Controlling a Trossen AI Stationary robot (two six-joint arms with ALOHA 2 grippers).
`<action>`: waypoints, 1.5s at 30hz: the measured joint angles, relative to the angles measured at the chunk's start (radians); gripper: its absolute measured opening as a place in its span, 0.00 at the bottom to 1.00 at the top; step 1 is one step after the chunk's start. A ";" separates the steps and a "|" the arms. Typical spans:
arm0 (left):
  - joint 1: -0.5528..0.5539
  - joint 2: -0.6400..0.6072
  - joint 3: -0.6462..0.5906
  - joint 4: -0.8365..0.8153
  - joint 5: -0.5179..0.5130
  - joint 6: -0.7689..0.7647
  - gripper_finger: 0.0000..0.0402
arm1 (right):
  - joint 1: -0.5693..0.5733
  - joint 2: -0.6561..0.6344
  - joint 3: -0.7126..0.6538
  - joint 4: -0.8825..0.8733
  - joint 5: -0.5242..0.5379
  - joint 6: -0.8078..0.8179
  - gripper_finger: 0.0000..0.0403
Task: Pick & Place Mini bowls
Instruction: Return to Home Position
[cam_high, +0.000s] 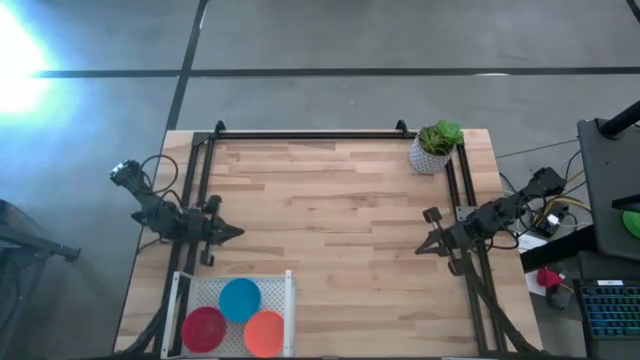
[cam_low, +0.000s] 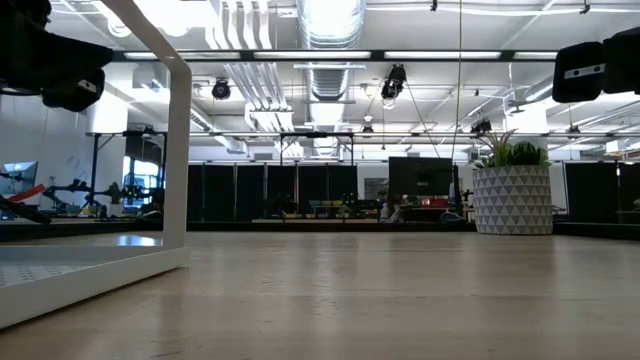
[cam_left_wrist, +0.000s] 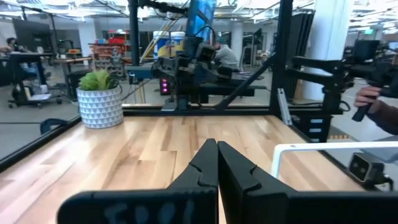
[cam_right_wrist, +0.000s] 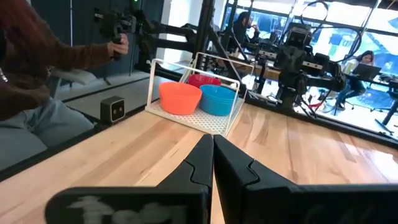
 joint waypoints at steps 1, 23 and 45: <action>0.000 0.000 0.000 0.000 -0.004 0.004 0.00 | 0.000 0.000 0.000 0.000 0.000 -0.009 0.02; -0.001 0.000 -0.003 0.033 -0.010 0.018 0.00 | 0.000 0.005 0.000 0.034 0.315 -0.036 0.02; -0.001 0.000 -0.003 0.035 -0.009 0.017 0.00 | 0.000 0.005 0.000 0.034 0.315 0.008 0.02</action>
